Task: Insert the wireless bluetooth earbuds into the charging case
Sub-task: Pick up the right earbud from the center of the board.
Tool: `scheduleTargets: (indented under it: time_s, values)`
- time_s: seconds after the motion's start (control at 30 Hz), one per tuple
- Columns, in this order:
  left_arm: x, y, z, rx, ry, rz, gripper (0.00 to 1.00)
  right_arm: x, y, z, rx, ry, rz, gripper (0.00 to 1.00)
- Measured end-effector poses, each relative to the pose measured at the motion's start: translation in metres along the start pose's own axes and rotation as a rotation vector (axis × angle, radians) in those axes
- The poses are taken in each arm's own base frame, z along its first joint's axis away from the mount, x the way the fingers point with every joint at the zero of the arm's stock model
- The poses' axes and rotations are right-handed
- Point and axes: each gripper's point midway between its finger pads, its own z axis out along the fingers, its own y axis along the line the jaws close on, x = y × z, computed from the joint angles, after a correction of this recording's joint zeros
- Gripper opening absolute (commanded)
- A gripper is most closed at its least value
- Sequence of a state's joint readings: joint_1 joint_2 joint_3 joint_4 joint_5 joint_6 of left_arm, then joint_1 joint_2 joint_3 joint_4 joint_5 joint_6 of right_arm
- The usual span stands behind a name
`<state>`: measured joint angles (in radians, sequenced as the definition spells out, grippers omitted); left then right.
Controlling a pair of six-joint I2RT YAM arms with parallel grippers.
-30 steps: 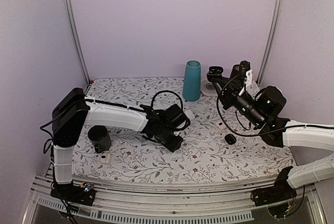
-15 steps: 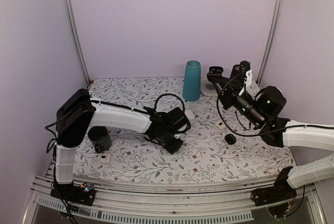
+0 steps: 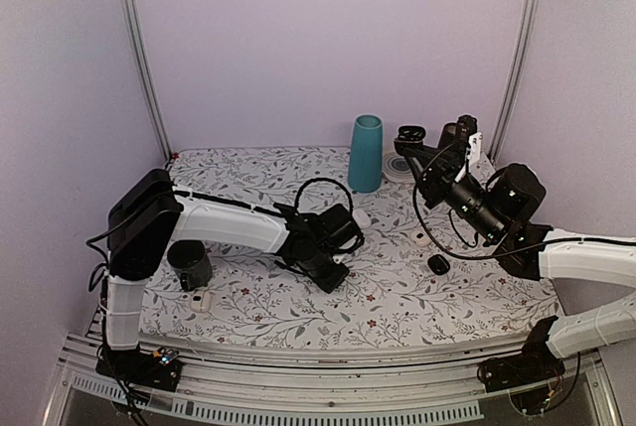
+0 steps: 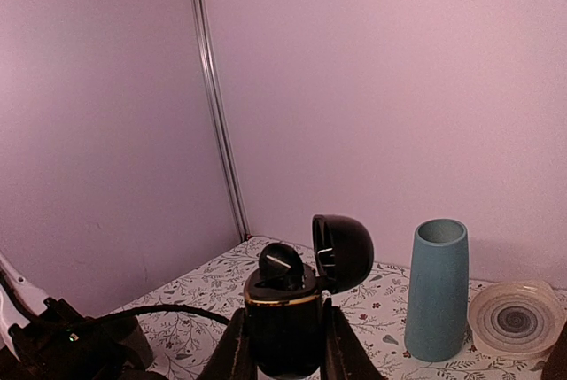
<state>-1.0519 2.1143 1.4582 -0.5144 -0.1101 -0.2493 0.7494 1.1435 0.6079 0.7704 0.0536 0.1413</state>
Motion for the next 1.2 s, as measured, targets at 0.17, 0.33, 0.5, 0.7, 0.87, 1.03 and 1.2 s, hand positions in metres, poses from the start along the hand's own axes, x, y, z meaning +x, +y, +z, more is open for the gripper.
scheduleTargets:
  time_s: [0.17,0.33,0.5,0.7,0.87,1.03,1.2]
  values:
    - [0.0,0.0003,-0.0001,-0.002,0.0,0.005,0.3,0.0001,0.0,0.0,0.0,0.0,0.0,0.03]
    - [0.0002,0.0006,0.0,-0.003,0.0,0.007,0.29,0.0,0.0,0.0,0.0,0.0,0.0,0.03]
    - [0.0005,0.0006,0.0,-0.003,0.002,0.009,0.28,0.0,0.0,0.0,0.0,0.0,0.0,0.03]
    - [0.0006,0.0006,0.0,-0.003,0.002,0.009,0.27,0.0,0.0001,0.0,0.0,0.0,0.0,0.03]
    - [0.0008,0.0006,0.0001,-0.003,0.003,0.009,0.28,0.0001,0.0001,0.0,-0.001,0.001,0.0,0.03]
    - [0.0009,0.0009,-0.0001,-0.004,0.003,0.008,0.29,0.0,0.0001,0.0,-0.001,0.0,0.001,0.03]
    - [0.0011,0.0007,-0.0001,-0.004,0.003,0.008,0.29,0.0,0.0001,0.0,-0.001,0.0,0.001,0.03]
